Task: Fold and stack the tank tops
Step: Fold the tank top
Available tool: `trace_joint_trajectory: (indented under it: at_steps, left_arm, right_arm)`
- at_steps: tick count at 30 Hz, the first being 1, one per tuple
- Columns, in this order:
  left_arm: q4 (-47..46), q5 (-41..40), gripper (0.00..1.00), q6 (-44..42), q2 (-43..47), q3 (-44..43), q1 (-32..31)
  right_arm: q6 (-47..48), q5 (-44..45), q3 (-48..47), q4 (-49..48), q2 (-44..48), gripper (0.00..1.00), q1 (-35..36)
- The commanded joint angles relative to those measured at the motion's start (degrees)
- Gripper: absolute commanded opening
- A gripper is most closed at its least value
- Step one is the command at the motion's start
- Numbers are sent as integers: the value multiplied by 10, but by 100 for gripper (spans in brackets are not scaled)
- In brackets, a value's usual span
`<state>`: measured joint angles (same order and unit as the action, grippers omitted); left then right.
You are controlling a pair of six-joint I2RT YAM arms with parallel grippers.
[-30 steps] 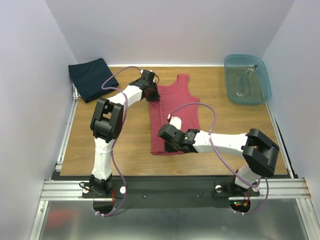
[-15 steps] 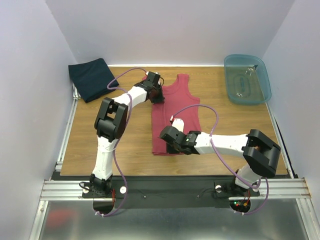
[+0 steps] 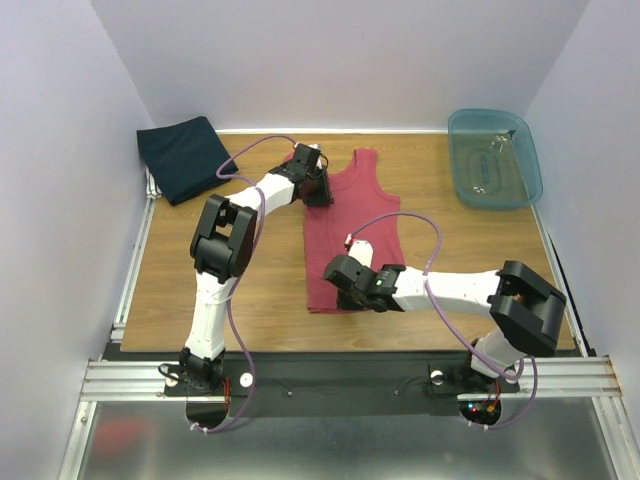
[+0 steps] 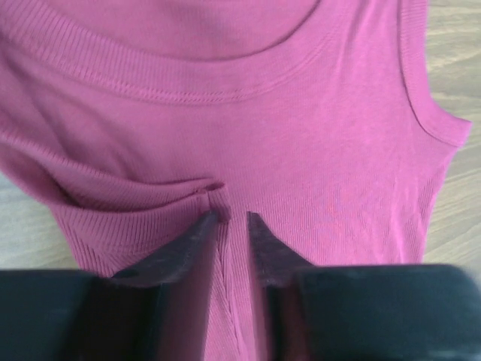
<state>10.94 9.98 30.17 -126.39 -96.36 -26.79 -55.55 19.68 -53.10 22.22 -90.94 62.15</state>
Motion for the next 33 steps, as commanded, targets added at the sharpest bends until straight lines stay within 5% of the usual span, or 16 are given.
trace_joint_trajectory:
  at_steps: [1, 5, 7, 13, 20, 27, 33]
  left_arm:
    - [-36, 20, 41, -23, 47, -1, -2]
    - [-64, 33, 49, -24, 71, 3, -2]
    - [-70, 30, 52, -23, 91, 0, -2]
    - [-79, 22, 54, -2, 141, 18, -3]
    - [-82, -22, 46, 32, 196, 131, -60]
    - [-122, -36, 37, 128, 307, 365, -96]
    - [-123, -40, 37, 163, 363, 471, -114]
  right_arm:
    - [-10, 17, 12, -6, 45, 30, -2]
    - [0, 44, 10, 10, 78, 78, -16]
    - [19, 40, 4, 14, 101, 82, -40]
    - [109, -32, -32, 15, 126, 78, -240]
    - [208, -165, -146, 2, 13, 61, -463]
    - [243, -141, -227, -3, -121, 58, -478]
    - [244, -112, -230, -7, -154, 57, -478]
